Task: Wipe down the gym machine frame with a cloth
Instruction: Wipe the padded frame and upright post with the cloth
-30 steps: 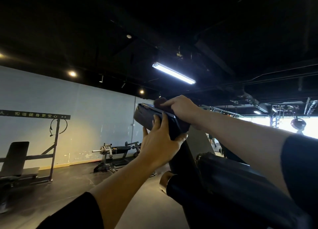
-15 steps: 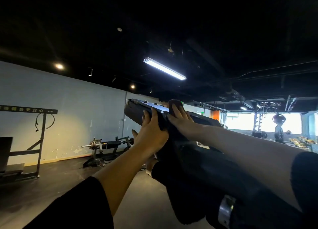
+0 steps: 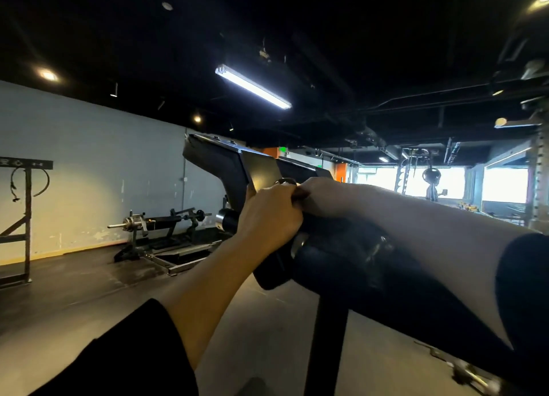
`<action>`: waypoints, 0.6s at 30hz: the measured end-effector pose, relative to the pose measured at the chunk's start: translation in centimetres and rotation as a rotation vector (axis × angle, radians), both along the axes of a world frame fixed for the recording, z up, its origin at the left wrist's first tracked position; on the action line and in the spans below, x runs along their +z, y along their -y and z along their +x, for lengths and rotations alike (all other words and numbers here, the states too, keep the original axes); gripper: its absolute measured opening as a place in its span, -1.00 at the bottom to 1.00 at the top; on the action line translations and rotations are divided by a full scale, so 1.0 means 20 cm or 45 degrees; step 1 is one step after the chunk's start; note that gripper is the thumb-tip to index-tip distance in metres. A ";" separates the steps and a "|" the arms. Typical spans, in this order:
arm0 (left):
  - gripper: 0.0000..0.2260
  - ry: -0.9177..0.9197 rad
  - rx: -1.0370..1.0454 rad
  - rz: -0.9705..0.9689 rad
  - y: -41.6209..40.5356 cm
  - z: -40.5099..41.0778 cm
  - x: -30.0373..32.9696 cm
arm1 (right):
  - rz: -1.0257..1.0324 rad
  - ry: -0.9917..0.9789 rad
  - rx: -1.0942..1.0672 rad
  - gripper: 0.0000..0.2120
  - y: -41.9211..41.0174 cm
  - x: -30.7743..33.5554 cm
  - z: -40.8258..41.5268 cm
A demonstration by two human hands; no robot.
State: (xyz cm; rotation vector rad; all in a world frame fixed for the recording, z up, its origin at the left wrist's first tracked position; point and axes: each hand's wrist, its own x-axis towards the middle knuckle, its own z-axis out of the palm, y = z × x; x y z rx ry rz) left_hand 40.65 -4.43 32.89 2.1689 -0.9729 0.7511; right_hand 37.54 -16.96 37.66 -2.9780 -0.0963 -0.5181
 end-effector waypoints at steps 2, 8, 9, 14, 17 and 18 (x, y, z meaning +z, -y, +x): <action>-0.76 -0.019 -0.083 -0.094 0.00 -0.12 -0.04 | -0.005 -0.017 -0.011 -0.85 0.06 -0.02 -0.10; -0.79 -0.321 -0.257 -0.674 -0.02 -0.30 -0.14 | 0.511 0.346 -0.017 -0.75 0.12 -0.08 -0.53; -0.75 -0.359 -0.265 -0.732 -0.01 -0.34 -0.17 | 0.559 0.368 -0.006 -0.74 0.10 -0.12 -0.58; -0.68 -0.417 -0.371 -0.917 0.03 -0.52 -0.31 | 0.765 0.434 0.092 -0.71 -0.07 -0.30 -0.77; -0.69 -0.435 -0.443 -0.956 -0.02 -0.61 -0.38 | 0.779 0.546 0.170 -0.64 -0.13 -0.37 -0.84; -0.71 -0.436 -0.465 -0.965 -0.03 -0.63 -0.40 | 0.766 0.597 0.187 -0.63 -0.13 -0.40 -0.85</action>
